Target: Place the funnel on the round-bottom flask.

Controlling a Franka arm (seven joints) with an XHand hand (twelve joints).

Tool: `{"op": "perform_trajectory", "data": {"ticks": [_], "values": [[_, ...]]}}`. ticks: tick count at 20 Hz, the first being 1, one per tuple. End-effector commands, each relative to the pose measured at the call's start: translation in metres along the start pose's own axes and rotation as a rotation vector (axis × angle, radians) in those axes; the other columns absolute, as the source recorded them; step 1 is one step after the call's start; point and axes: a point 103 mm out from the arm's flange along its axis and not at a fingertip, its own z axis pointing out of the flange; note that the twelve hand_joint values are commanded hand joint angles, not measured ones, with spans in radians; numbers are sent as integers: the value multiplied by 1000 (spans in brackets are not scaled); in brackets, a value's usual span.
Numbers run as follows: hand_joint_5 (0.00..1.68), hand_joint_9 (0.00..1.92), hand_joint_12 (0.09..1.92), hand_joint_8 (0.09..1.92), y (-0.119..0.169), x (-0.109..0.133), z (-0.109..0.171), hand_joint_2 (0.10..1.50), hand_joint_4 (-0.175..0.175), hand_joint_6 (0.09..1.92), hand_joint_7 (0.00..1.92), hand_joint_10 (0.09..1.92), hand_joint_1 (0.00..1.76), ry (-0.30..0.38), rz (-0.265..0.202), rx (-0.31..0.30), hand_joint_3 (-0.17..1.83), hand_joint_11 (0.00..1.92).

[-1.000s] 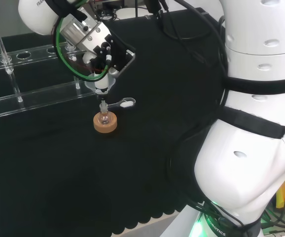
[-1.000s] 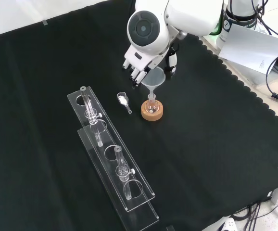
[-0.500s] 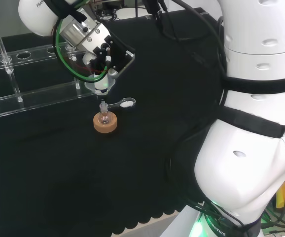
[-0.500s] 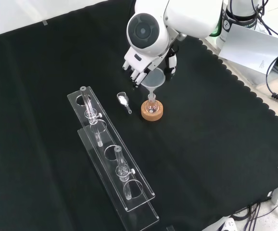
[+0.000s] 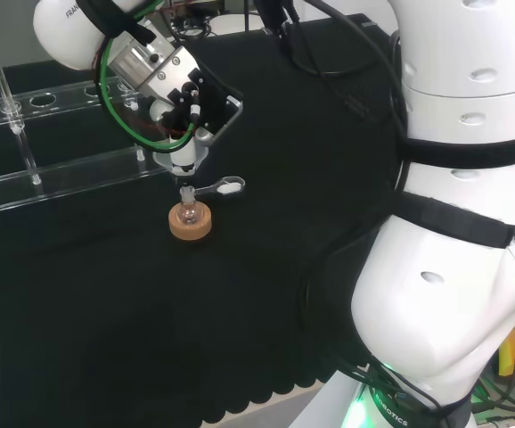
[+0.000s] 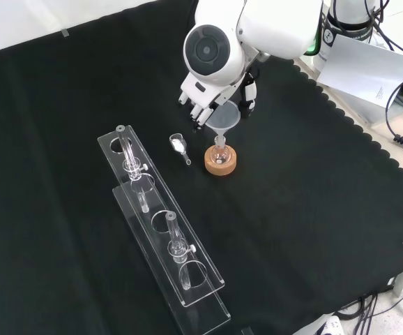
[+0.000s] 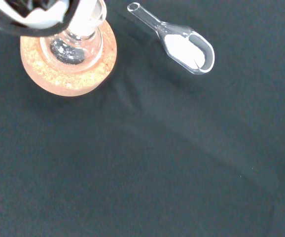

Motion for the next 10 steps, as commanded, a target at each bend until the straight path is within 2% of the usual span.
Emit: {"op": "perform_trajectory", "data": {"ticks": [1,5,10], "values": [[682,1013,1199,832,2,0,3,703,9,822,758,546,913,3,-2,5,651,604],[681,1011,1199,832,2,-5,2,703,9,822,757,546,913,3,15,10,652,604],[680,1009,1199,832,3,-6,7,704,9,822,755,547,912,28,6,3,652,604]]}}
